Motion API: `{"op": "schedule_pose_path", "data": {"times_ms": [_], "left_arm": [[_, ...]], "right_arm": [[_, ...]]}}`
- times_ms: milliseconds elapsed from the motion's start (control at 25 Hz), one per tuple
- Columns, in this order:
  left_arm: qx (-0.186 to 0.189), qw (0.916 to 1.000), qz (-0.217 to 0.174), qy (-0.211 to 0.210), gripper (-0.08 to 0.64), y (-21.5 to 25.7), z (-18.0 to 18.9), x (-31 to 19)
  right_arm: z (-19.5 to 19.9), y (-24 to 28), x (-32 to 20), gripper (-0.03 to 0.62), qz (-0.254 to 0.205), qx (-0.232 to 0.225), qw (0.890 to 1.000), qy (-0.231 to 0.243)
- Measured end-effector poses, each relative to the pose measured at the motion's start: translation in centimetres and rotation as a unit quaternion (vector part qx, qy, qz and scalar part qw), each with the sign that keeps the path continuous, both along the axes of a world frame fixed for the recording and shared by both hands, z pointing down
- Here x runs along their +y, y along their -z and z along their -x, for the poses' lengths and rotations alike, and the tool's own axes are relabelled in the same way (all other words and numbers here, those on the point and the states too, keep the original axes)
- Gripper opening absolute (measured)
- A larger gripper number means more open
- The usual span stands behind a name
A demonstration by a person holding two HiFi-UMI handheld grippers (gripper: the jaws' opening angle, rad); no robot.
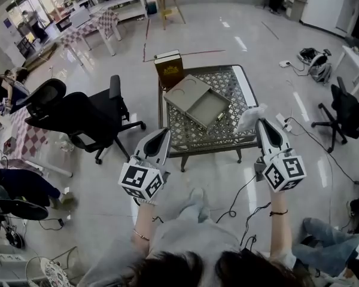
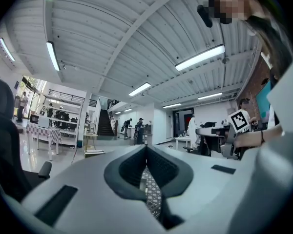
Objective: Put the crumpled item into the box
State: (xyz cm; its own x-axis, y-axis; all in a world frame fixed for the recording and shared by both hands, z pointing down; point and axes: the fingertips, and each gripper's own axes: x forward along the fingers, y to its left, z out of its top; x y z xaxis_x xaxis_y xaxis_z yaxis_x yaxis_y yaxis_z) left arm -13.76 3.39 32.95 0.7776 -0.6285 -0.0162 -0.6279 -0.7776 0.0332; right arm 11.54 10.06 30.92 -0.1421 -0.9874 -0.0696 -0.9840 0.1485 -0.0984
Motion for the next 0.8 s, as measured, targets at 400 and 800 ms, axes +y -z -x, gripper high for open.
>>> {"op": "schedule_pose_path", "data": {"times_ms": [400, 800], "left_arm": [[-0.001, 0.9995, 0.027, -0.016, 0.017, -2.1, -1.0, -5.4], [0.004, 0.9983, 0.04, -0.042, 0.017, -3.5, -2.6, -10.7]], "right_arm": [[-0.2, -2.6, -5.4, 0.046, 0.039, -0.005, 0.999, -0.006], [0.3, -4.5, -10.7, 0.046, 0.067, 0.016, 0.998, -0.002]]}}
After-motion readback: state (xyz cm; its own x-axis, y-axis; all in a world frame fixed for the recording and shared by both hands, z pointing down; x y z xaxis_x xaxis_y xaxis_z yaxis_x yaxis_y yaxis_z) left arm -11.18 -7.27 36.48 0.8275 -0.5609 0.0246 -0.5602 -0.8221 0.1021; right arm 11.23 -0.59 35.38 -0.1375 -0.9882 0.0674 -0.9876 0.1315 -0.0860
